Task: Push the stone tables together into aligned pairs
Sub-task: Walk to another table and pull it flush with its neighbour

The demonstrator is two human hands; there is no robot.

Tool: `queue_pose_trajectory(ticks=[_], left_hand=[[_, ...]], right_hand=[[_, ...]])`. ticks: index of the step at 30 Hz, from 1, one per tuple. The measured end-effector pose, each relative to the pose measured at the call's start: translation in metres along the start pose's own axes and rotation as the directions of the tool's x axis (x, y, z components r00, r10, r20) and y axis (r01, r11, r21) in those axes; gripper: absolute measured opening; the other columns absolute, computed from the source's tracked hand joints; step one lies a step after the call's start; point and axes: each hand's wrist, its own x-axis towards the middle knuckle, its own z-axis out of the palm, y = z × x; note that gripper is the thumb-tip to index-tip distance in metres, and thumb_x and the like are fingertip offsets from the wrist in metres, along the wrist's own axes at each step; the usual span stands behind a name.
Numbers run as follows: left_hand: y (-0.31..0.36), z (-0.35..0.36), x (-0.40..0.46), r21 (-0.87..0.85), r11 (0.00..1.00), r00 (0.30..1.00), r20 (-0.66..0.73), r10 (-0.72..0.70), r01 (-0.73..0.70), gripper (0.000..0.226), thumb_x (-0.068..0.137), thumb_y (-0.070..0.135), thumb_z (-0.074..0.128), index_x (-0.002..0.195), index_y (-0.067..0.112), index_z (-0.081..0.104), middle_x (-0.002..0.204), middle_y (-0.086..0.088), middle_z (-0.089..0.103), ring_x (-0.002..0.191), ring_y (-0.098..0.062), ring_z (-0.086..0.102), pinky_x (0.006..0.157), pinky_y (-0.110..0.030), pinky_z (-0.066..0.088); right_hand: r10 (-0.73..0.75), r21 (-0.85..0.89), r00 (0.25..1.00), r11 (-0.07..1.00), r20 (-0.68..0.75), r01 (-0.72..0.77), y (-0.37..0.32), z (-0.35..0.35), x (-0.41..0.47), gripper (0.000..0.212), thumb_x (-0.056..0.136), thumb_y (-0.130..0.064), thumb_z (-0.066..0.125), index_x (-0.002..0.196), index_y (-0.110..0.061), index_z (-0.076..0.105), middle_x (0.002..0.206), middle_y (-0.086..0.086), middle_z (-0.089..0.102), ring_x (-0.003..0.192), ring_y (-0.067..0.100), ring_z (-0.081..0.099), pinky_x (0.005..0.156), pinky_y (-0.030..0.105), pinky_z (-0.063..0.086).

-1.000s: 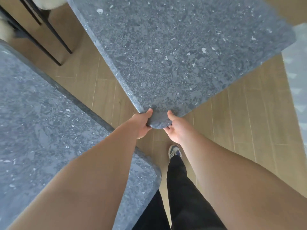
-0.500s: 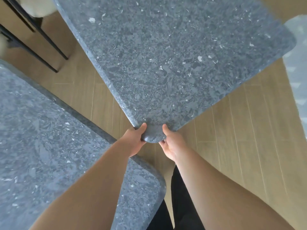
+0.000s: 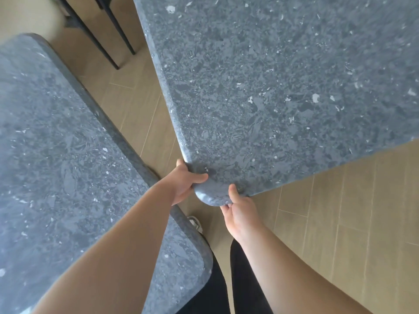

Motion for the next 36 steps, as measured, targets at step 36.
queue_pose_trajectory(ticks=[36], left_hand=[[-0.032,0.001,-0.024,0.338,0.938,0.998,-0.031,-0.063,0.07,0.07,0.079,0.053,0.074,0.127,0.006,0.056,0.12,-0.006,0.071,0.108,-0.022,0.069,0.1,-0.039,0.054]], right_hand=[[0.092,0.187,0.992,0.977,0.082,-0.106,0.002,-0.018,-0.042,0.03,0.102,-0.019,0.054,0.131,-0.013,0.052,0.135,0.006,0.063,0.12,0.018,0.061,0.108,0.039,0.046]])
